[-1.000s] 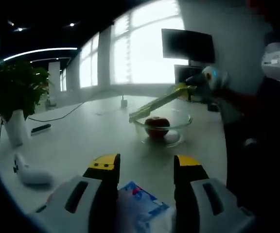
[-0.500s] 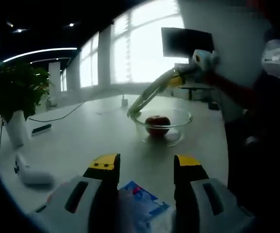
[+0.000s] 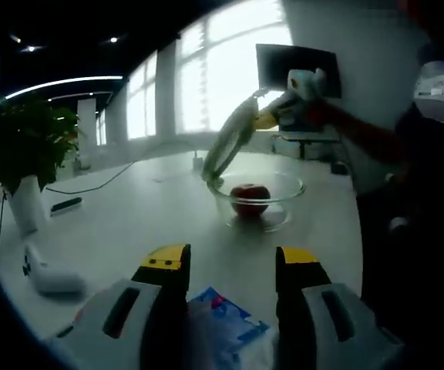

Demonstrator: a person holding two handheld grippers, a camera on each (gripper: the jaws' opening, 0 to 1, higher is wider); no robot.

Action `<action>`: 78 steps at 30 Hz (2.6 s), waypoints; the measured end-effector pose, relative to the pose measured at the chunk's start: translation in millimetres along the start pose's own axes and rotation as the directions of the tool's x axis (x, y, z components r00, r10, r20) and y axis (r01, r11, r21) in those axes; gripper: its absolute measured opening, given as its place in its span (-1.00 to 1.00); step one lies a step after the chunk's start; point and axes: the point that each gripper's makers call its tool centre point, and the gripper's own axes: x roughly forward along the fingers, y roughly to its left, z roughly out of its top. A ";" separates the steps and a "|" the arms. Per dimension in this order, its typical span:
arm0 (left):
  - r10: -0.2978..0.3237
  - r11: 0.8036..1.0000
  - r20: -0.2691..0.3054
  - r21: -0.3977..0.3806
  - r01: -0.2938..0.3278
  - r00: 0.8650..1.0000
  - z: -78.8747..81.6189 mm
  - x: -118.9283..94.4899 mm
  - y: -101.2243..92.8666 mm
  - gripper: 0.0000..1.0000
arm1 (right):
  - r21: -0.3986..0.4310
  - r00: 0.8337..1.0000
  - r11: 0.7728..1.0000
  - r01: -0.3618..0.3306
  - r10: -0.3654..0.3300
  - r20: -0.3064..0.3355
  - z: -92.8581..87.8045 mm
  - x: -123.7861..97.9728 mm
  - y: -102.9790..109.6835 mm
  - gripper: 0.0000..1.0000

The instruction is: Open container latches remove lid place lid upside down on tabletop take tomato from container place on tabletop

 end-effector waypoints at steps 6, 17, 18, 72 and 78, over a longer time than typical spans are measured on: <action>0.003 1.000 -0.013 0.008 -0.003 1.000 -2.1 1.2 0.2 -0.26 | 0.026 0.999 0.999 -0.035 0.036 -0.014 3.4 9.9 -13.4 -1.00; 0.011 1.000 -0.024 0.016 -0.011 1.000 -3.3 2.6 0.9 -0.26 | -0.018 1.000 1.000 0.011 -0.011 0.012 -6.8 22.0 -25.1 -1.00; 0.011 1.000 -0.026 0.018 -0.011 1.000 -3.5 2.7 0.7 -0.26 | -0.014 1.000 1.000 0.019 -0.019 0.007 -10.1 24.2 -26.6 -1.00; 0.007 1.000 0.017 -0.018 -0.006 1.000 2.4 -0.4 1.6 -0.26 | 0.604 0.991 0.797 -0.018 -0.066 0.117 -60.4 -24.1 21.7 -0.79; 0.007 1.000 0.025 -0.014 -0.007 1.000 3.3 -0.7 0.9 -0.26 | 0.580 0.991 0.811 -0.072 -0.007 0.132 -37.2 -23.6 67.2 -0.73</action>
